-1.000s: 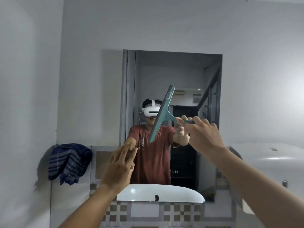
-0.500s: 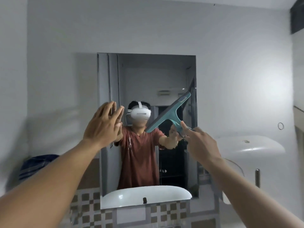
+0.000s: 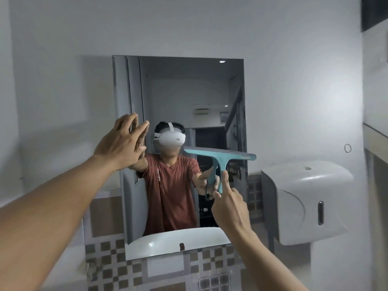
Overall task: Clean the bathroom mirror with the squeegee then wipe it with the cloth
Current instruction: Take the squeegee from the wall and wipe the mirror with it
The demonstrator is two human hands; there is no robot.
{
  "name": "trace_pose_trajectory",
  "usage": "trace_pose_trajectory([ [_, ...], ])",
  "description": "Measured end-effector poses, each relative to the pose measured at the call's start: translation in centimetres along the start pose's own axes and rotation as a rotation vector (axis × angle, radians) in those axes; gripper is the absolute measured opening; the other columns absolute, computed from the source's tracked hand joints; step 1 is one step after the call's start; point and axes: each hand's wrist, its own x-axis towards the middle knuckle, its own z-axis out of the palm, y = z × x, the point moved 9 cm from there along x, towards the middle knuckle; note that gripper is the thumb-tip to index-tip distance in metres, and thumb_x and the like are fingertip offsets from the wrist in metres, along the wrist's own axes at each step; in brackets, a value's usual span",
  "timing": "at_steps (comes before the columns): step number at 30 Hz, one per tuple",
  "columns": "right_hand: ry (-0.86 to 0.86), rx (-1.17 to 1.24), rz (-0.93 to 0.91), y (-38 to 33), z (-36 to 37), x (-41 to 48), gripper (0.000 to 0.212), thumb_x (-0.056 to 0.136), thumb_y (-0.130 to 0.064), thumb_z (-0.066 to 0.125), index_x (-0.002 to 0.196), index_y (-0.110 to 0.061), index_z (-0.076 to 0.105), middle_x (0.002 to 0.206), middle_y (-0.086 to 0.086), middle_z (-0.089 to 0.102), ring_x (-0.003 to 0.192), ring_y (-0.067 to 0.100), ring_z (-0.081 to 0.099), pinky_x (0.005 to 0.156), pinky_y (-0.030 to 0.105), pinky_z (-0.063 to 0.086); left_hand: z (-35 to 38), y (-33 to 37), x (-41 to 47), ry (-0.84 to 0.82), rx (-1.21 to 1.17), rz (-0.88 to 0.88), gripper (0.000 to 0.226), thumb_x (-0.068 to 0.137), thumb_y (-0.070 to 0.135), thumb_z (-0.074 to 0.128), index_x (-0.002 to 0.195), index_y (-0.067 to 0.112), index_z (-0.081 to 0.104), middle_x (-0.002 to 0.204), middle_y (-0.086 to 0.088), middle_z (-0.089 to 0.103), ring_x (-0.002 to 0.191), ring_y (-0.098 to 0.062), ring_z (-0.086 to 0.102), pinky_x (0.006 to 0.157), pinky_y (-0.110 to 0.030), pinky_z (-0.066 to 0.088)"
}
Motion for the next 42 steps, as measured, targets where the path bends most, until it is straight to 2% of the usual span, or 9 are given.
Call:
trace_pose_trajectory([
  [8,0.017,0.367,0.091,-3.5,5.3,-1.9,0.073,0.105,-0.031,0.043,0.161,-0.025,-0.005,0.11,0.007,0.066,0.091,0.02,0.064,0.083,0.043,0.056,0.0,0.3,0.5,0.006,0.011,0.075,0.082,0.082,0.04,0.068,0.152,0.02,0.031,0.152,-0.018,0.029,0.138,-0.037,0.029,0.106,-0.052,0.044],
  [12,-0.013,0.417,0.049,-6.4,8.0,-4.1,0.076,0.105,-0.031,0.047,0.161,-0.024,-0.004,0.115,0.008,0.065,0.098,0.02,0.064,0.089,0.04,0.056,0.2,0.2,0.5,-0.009,0.02,0.081,0.08,0.083,0.042,0.068,0.152,0.021,0.034,0.153,-0.017,0.029,0.141,-0.037,0.027,0.106,-0.052,0.046],
  [15,-0.078,0.426,0.026,-8.1,10.5,-6.5,0.076,0.106,-0.035,0.045,0.161,-0.026,-0.007,0.121,0.011,0.061,0.098,0.02,0.062,0.084,0.033,0.054,0.1,0.0,0.6,-0.015,0.024,0.093,0.077,0.086,0.044,0.067,0.153,0.024,0.034,0.154,-0.015,0.03,0.142,-0.036,0.027,0.104,-0.052,0.048],
  [24,-0.254,0.278,-0.084,-11.7,15.4,-10.4,0.082,0.107,-0.04,0.041,0.149,-0.029,-0.028,0.133,0.007,0.054,0.094,0.02,0.062,0.074,0.03,0.048,0.0,-0.8,0.9,-0.01,0.053,0.137,0.067,0.093,0.034,0.063,0.152,0.026,0.035,0.153,-0.013,0.033,0.14,-0.035,0.031,0.094,-0.052,0.053],
  [28,-0.202,0.109,-0.188,-10.8,15.2,-10.5,0.077,0.106,-0.041,0.04,0.157,-0.032,-0.017,0.131,0.002,0.056,0.088,0.019,0.068,0.064,0.032,0.054,0.3,-0.9,0.9,-0.001,0.062,0.134,0.067,0.092,0.035,0.064,0.152,0.027,0.035,0.153,-0.012,0.033,0.14,-0.034,0.03,0.092,-0.049,0.055],
  [33,-0.133,-0.112,-0.334,-7.7,13.1,-9.3,0.092,0.09,-0.021,0.065,0.159,-0.035,0.005,0.11,0.004,0.068,0.051,0.018,0.061,0.037,0.031,0.048,0.4,-0.9,0.9,0.014,0.052,0.129,0.066,0.092,0.032,0.063,0.152,0.026,0.036,0.152,-0.014,0.033,0.139,-0.034,0.031,0.093,-0.049,0.054],
  [37,-0.21,-0.336,-0.503,-5.3,11.2,-8.0,0.091,0.083,-0.019,0.072,0.158,-0.032,0.022,0.12,0.008,0.069,0.059,0.023,0.067,0.04,0.033,0.049,0.5,-0.5,0.6,0.038,0.041,0.115,0.063,0.094,0.028,0.06,0.152,0.023,0.037,0.152,-0.016,0.033,0.139,-0.035,0.032,0.097,-0.046,0.051],
  [40,-0.183,-0.482,-0.596,-4.4,8.5,-6.8,0.096,0.061,-0.017,0.09,0.147,-0.032,0.05,0.092,0.008,0.072,0.051,0.021,0.063,0.034,0.029,0.036,0.7,-0.4,-0.1,0.074,0.021,0.071,0.056,0.096,0.024,0.054,0.15,0.019,0.039,0.152,-0.02,0.035,0.138,-0.037,0.035,0.105,-0.049,0.047],
  [42,-0.132,-0.543,-0.663,-4.1,6.8,-5.8,0.09,0.054,-0.01,0.092,0.137,-0.032,0.062,0.085,0.012,0.071,0.048,0.023,0.061,0.031,0.03,0.038,0.9,-0.2,-1.0,0.087,-0.021,0.022,0.051,0.098,0.024,0.046,0.149,0.017,0.041,0.154,-0.019,0.036,0.14,-0.038,0.034,0.111,-0.051,0.039],
])
